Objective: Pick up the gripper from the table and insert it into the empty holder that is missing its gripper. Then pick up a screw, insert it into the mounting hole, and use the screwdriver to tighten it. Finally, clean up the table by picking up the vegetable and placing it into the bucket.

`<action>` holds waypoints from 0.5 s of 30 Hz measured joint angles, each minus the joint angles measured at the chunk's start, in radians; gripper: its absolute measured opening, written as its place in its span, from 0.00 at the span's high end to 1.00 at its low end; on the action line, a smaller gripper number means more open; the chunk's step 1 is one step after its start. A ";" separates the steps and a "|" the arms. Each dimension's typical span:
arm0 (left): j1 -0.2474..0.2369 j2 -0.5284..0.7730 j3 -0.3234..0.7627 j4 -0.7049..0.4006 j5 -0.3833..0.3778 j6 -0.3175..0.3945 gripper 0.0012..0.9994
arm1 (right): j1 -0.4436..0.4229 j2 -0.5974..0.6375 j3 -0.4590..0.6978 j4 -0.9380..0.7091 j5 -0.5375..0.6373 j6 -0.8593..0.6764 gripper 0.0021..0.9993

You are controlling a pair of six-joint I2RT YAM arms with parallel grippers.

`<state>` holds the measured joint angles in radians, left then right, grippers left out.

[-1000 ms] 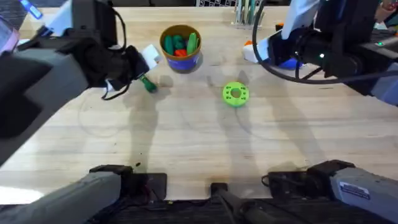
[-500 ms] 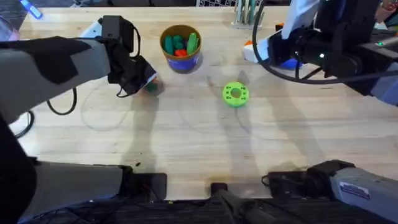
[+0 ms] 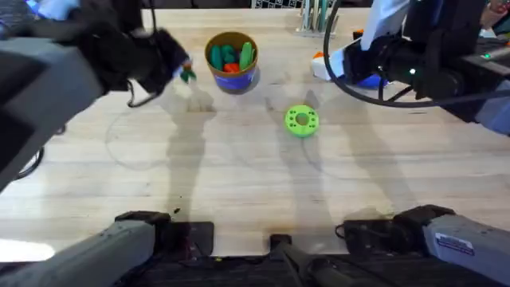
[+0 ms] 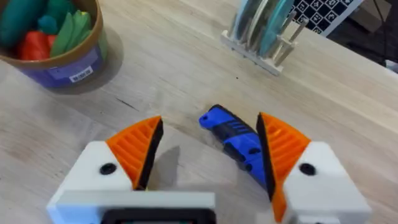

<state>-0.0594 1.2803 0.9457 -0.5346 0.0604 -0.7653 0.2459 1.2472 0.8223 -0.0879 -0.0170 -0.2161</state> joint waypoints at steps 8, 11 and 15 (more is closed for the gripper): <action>-0.158 -0.139 0.049 0.084 0.001 0.153 0.99 | 0.000 0.000 0.000 0.000 0.000 0.000 0.09; -0.214 -0.086 0.049 0.122 0.004 0.225 0.99 | 0.000 0.000 0.000 0.000 0.000 0.000 0.09; -0.234 0.045 0.049 0.245 0.005 0.293 0.99 | 0.000 0.000 0.000 0.000 0.000 0.000 0.09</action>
<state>-0.2932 1.3251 0.9943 -0.2900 0.0650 -0.4720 0.2459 1.2472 0.8223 -0.0875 -0.0170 -0.2161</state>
